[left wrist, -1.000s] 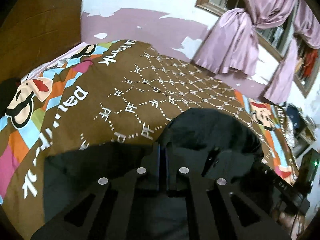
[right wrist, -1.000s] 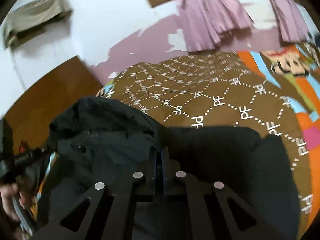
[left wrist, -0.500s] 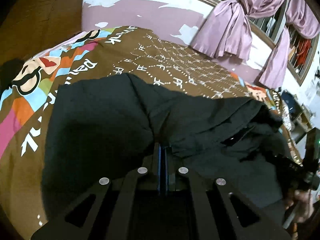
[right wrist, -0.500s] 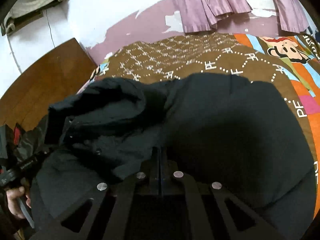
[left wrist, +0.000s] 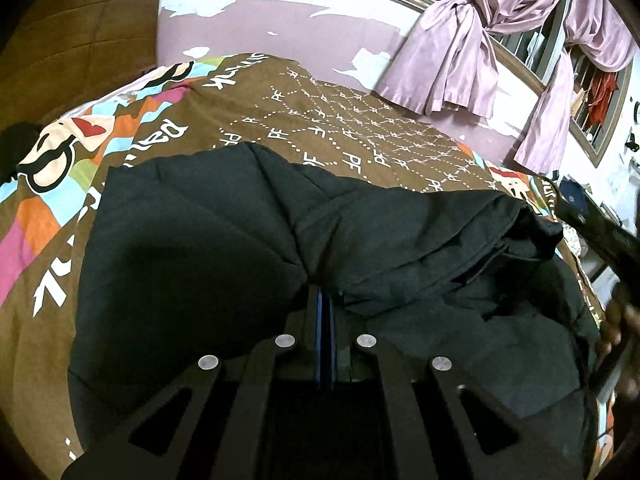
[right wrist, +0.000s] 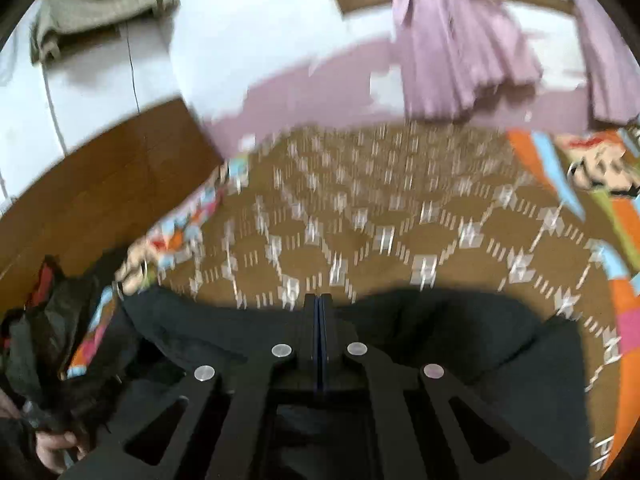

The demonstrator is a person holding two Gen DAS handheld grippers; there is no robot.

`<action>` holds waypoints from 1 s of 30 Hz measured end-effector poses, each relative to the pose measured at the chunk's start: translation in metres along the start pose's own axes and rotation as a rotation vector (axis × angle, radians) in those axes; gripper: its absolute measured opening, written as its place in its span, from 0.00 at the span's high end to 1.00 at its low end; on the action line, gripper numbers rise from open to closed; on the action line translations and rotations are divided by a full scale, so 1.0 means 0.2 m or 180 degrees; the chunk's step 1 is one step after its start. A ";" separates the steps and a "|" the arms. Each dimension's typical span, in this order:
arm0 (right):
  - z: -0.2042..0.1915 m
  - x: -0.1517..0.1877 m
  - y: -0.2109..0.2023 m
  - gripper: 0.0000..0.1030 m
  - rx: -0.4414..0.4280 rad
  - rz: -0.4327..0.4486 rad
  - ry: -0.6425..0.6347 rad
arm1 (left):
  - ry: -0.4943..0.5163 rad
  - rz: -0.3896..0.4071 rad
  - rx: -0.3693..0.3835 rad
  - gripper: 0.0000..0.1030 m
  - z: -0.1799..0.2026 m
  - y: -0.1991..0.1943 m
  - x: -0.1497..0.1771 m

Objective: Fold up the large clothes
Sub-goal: 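Lift the hem with both tools and fold it over toward the collar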

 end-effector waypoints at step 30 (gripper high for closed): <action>0.11 0.38 0.35 0.99 0.0340 -0.1129 -0.0220 | 0.0435 -0.0824 0.0427 0.99 0.23 0.28 -0.12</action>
Point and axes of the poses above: each gripper's, at about its wrist camera, not at the fingertips, and y roughly the way its jaws point, z to its right, x to its underside, the point moved 5 cm from there along y, roughly the way its jaws point, and after that the axes turned 13 degrees about y, right-handed, at the moved point
